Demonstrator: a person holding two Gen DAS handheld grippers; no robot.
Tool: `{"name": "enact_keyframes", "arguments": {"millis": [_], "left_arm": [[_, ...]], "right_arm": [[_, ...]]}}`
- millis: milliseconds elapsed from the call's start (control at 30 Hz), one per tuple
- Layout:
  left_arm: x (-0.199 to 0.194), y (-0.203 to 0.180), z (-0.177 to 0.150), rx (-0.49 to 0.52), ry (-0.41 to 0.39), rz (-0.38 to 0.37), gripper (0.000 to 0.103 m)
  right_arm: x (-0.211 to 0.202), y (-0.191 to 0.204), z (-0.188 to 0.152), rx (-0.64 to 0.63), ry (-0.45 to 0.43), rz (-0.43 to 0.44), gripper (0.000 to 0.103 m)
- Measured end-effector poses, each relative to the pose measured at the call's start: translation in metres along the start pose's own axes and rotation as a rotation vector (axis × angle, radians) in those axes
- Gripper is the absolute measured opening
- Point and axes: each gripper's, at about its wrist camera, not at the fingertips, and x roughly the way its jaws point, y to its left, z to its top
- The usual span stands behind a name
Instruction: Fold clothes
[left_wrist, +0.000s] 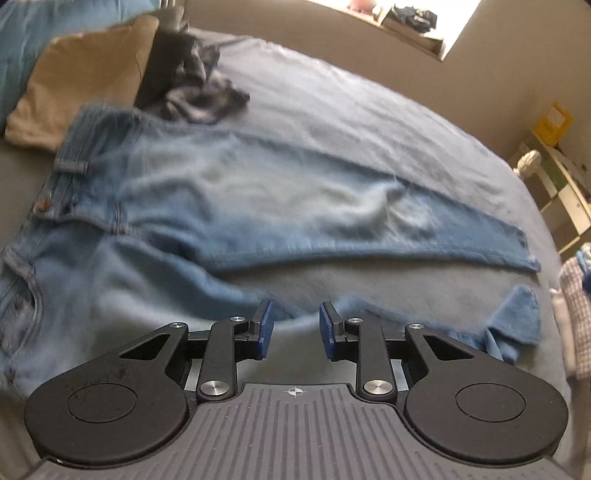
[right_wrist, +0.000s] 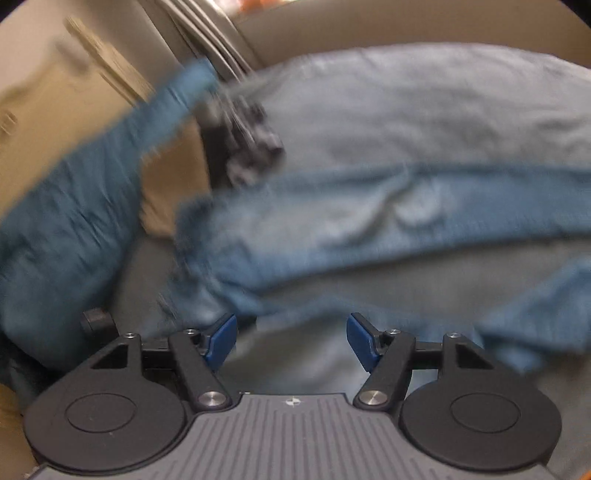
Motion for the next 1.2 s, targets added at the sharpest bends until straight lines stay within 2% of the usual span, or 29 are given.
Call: {"name": "enact_keyframes", "arguments": {"millis": [100, 167, 400, 500, 700, 833, 1000, 1200], "left_arm": [[-0.009, -0.006, -0.011, 0.038, -0.004, 0.032, 0.027], [-0.013, -0.006, -0.015, 0.028, 0.003, 0.043, 0.027], [-0.022, -0.004, -0.024, -0.029, 0.021, 0.070, 0.027], [-0.021, -0.009, -0.025, -0.009, 0.016, 0.089, 0.027], [-0.011, -0.019, -0.027, 0.012, 0.046, 0.076, 0.027], [-0.006, -0.024, -0.028, 0.026, 0.054, 0.079, 0.027], [-0.001, -0.025, -0.028, 0.026, 0.067, 0.083, 0.027], [0.003, -0.024, -0.028, 0.019, 0.079, 0.084, 0.027]], "right_arm": [[-0.012, 0.035, -0.023, -0.091, 0.016, -0.073, 0.068], [-0.020, 0.058, -0.039, -0.152, 0.025, -0.119, 0.071], [-0.075, 0.104, -0.063, -0.343, -0.087, -0.076, 0.094], [-0.080, 0.104, -0.069, -0.406, -0.104, -0.072, 0.097], [-0.079, 0.074, -0.073, -0.308, -0.012, -0.056, 0.097], [-0.087, 0.065, -0.068, -0.286, -0.055, -0.059, 0.097], [-0.089, 0.051, -0.061, -0.235, -0.056, -0.058, 0.097], [-0.086, 0.051, -0.055, -0.203, -0.050, 0.002, 0.097]]}}
